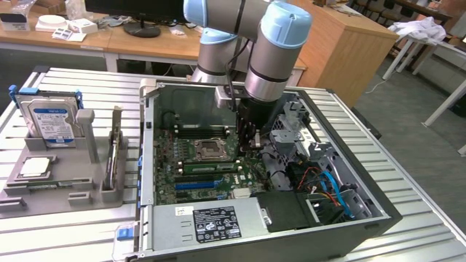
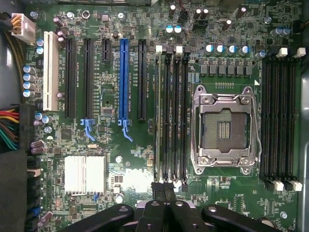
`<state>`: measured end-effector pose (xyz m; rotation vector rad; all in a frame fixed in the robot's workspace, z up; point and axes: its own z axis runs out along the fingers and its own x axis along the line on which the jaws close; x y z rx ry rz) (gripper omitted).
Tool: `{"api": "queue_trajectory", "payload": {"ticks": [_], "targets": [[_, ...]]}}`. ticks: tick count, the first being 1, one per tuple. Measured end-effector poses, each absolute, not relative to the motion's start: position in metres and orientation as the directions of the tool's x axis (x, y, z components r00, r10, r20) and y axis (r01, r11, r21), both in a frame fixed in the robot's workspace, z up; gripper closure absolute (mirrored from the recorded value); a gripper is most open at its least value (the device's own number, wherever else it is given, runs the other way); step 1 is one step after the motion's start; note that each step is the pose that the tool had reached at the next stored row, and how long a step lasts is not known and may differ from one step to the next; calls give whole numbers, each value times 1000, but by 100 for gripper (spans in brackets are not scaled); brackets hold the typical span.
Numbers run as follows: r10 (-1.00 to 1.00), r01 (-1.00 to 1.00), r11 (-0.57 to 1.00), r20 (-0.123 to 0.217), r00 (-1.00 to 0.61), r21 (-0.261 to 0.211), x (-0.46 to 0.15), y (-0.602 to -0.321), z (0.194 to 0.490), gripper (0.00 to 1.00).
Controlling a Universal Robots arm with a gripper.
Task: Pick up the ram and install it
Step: 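Press down the ram until it locks into place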
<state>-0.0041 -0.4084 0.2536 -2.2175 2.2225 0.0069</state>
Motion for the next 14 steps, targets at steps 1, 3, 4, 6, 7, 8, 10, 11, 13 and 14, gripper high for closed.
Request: {"api": "queue_trajectory", "payload": {"ticks": [1,3,4,6,7,8,10,11,13,14], "targets": [[-1000,-1000,2,-4,-2,2,-4,-408,253,89],[-1000,-1000,2,-4,-2,2,-4,-408,253,89],[-1000,-1000,2,-4,-2,2,-4,-408,253,89],[-1000,-1000,2,-5,-2,2,-4,-408,253,89],[-1000,-1000,2,-5,-2,2,-4,-408,253,89],[-1000,-1000,2,-5,-2,2,-4,-408,253,89],[-1000,-1000,2,-5,-2,2,-4,-408,252,89],[-1000,-1000,2,-5,-2,2,-4,-408,252,89],[-1000,-1000,2,-5,-2,2,-4,-408,252,89],[-1000,-1000,2,-5,-2,2,-4,-408,251,89]]}}
